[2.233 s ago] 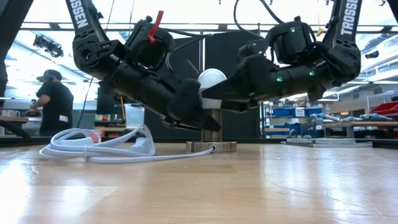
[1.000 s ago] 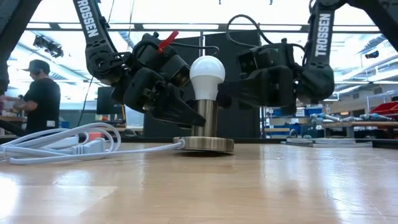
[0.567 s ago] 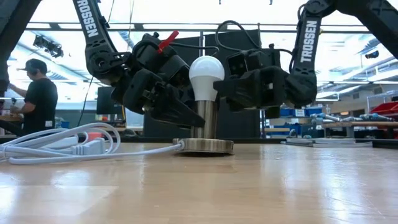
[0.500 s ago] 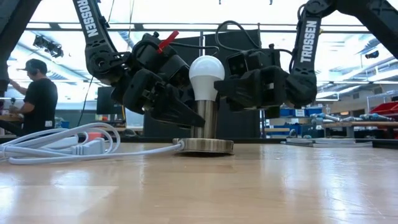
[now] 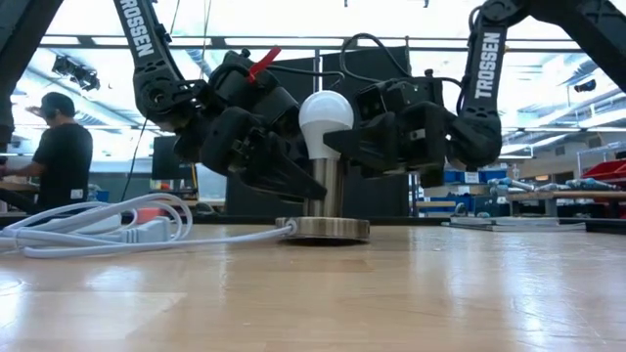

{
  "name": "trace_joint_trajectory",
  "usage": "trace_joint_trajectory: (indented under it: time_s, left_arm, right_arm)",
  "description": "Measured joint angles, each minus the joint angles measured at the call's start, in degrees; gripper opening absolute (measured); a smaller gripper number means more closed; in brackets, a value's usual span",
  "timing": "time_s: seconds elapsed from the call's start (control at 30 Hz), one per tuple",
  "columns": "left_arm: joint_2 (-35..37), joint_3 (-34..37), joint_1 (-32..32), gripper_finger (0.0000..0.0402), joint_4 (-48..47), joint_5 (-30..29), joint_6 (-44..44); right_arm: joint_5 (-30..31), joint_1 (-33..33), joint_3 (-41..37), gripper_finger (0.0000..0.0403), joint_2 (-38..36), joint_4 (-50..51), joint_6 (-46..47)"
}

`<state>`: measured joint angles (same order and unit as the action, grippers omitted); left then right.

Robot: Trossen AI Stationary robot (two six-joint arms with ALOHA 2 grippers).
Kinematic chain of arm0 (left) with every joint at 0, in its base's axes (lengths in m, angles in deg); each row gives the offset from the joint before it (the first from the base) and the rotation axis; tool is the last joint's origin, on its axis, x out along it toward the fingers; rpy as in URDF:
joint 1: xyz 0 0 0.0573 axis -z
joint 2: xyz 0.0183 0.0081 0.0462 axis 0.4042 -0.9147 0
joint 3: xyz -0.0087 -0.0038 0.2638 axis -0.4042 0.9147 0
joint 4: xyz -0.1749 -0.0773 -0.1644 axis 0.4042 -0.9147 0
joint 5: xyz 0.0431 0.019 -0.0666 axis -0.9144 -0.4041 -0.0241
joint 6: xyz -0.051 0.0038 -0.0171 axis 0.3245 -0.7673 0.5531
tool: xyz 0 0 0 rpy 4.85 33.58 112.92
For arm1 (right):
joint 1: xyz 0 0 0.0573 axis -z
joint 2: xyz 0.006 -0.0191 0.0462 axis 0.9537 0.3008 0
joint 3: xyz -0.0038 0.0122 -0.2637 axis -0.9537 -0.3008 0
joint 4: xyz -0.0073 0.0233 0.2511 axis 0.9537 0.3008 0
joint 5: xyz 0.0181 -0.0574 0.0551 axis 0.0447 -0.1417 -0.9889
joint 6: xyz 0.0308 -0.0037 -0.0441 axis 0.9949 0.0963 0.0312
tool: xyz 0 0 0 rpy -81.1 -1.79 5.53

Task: Screw lightbulb
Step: Insert the lightbulb into the lamp holder

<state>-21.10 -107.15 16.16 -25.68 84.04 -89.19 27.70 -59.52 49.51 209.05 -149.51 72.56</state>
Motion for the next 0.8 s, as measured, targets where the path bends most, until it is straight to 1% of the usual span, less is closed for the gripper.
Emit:
trace_joint_trajectory:
  time_s: [0.2, 0.3, 0.4, 0.6, 0.8]
  left_arm:
    - [0.02, -0.05, -0.02, 0.0197, -0.44, -2.61, 0.64]
    - [0.02, -0.05, 0.0, 0.0197, -0.51, -4.6, 1.19]
    - [0.02, -0.08, 0.0, 0.0197, -0.56, -6.72, 1.49]
    - [0.02, -0.09, 0.4, 0.0197, -0.64, -14.52, 1.9]
    - [0.09, 0.13, 1.73, 0.0197, -0.89, -22.14, 4.03]
  right_arm:
    - [3.39, 0.22, -2.15, 0.019, 0.0, -1.04, 0.07]
    - [4.54, 0.18, -3.04, 0.0181, -0.24, -1.16, 0.07]
    - [7.55, 0.02, -4.66, 0.0178, -1.56, -0.91, -0.14]
    - [16.11, -0.49, -7.96, 0.0177, -4.72, 0.95, -2.39]
    - [26.44, -3.36, -9.27, 0.0177, -6.12, 2.22, -2.58]
